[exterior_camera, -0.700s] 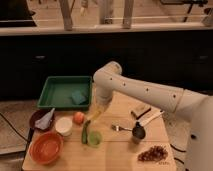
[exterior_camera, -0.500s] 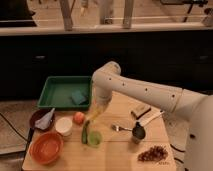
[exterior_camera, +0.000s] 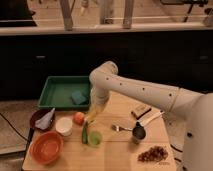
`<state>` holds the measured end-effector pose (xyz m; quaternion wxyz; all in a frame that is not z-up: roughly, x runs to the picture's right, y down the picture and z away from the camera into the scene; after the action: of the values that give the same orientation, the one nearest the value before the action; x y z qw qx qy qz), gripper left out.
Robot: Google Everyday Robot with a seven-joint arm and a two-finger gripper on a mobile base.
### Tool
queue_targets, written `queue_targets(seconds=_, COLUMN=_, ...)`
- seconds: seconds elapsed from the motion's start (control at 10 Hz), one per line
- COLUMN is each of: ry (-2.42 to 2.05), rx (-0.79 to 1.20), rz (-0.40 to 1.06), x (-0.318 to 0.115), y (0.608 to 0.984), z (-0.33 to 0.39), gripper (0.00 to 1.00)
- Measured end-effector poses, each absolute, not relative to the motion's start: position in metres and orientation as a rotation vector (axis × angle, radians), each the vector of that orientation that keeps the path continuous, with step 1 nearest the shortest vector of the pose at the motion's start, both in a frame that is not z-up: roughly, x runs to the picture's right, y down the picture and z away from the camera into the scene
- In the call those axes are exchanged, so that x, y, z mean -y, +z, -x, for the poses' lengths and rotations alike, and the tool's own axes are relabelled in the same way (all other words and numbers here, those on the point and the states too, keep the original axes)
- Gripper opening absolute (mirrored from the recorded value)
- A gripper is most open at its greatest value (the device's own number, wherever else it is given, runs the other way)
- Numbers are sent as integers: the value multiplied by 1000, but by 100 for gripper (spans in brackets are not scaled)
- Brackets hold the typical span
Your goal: Place banana in plastic cup
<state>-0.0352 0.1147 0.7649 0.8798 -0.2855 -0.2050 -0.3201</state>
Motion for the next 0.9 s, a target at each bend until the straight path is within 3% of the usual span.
queue_targets(seconds=0.9, ry=-803, rx=547, rz=621, x=-158, y=729, z=38, gripper=2)
